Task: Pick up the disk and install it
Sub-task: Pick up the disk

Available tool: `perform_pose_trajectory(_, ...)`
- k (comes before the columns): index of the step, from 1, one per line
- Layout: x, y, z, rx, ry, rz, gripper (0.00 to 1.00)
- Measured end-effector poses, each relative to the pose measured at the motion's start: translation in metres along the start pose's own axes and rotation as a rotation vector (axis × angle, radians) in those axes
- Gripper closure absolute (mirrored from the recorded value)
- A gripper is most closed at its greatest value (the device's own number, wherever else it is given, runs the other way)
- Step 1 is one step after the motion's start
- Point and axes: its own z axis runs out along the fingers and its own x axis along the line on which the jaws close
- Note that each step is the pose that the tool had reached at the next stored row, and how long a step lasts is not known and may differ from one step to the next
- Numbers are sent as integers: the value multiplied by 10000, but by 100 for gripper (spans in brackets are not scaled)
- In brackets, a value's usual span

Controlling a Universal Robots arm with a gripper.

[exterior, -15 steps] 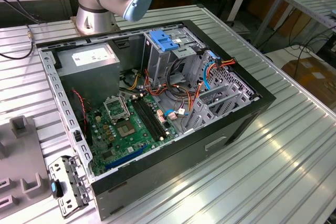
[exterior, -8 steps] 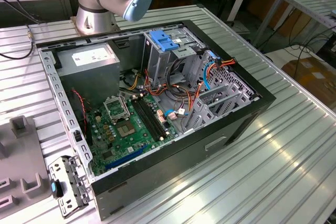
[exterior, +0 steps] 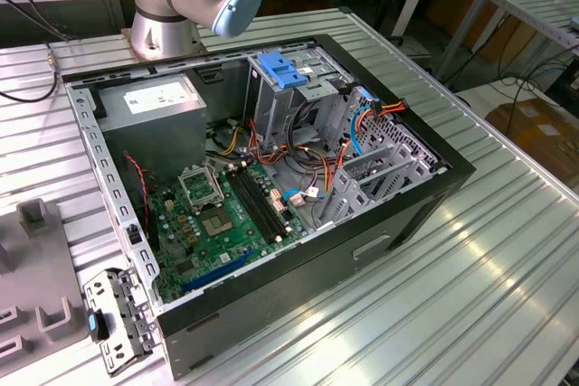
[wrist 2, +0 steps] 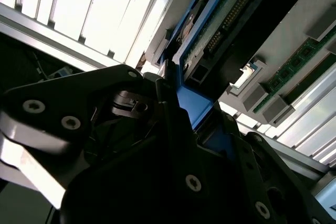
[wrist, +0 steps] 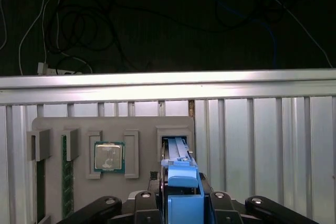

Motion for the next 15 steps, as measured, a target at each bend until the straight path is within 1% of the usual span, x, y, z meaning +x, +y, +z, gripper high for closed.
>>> perform_pose_trajectory(10, 0, 0, -4, 0, 1, -17, 63)
perform_pose_trajectory(14, -1, 1, -39, -1, 1, -17, 63)
perform_pose_trajectory(15, -2, 1, -71, -1, 1, -17, 63)
